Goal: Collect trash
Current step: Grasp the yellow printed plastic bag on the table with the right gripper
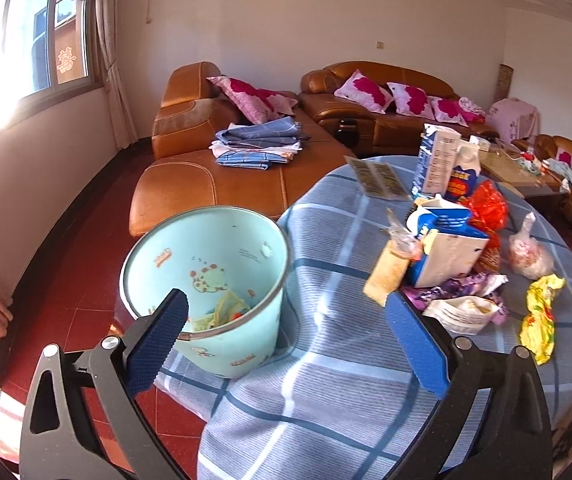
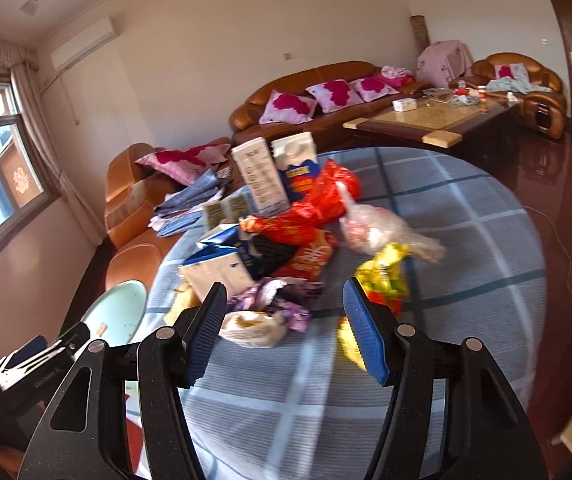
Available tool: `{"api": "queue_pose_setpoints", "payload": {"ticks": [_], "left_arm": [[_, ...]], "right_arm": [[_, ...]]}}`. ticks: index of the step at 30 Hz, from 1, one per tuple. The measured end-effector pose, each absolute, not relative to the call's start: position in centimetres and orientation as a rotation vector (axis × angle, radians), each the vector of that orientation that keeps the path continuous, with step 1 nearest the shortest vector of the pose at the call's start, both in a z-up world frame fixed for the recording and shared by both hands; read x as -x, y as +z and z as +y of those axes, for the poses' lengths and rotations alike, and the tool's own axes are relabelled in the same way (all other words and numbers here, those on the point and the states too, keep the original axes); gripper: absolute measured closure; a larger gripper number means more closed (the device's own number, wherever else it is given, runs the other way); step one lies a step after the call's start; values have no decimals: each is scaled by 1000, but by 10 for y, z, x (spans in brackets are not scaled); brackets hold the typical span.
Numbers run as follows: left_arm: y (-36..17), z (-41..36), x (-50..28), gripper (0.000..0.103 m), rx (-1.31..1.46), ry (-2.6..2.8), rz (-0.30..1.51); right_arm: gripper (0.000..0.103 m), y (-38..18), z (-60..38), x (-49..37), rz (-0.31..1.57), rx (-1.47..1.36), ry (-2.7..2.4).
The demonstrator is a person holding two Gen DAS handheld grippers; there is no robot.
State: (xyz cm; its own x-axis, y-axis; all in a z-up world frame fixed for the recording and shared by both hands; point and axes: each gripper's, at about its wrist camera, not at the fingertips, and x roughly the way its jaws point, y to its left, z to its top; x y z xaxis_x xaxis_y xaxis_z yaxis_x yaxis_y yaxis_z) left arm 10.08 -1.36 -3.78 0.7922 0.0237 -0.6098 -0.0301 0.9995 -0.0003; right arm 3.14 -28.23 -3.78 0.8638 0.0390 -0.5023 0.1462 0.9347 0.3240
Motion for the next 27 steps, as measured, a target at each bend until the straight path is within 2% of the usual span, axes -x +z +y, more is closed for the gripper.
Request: {"api": "queue_pose_setpoints", "payload": {"ticks": [15,27], "left_arm": [[-65,-40,-91,6,18,-76,722],[-82,-49,-104,6,7,-120,745]], "right_arm": [[43,-73,-342,-12,601,-403,-223],[43,-92,-331,-59,697,-398,-166]]}}
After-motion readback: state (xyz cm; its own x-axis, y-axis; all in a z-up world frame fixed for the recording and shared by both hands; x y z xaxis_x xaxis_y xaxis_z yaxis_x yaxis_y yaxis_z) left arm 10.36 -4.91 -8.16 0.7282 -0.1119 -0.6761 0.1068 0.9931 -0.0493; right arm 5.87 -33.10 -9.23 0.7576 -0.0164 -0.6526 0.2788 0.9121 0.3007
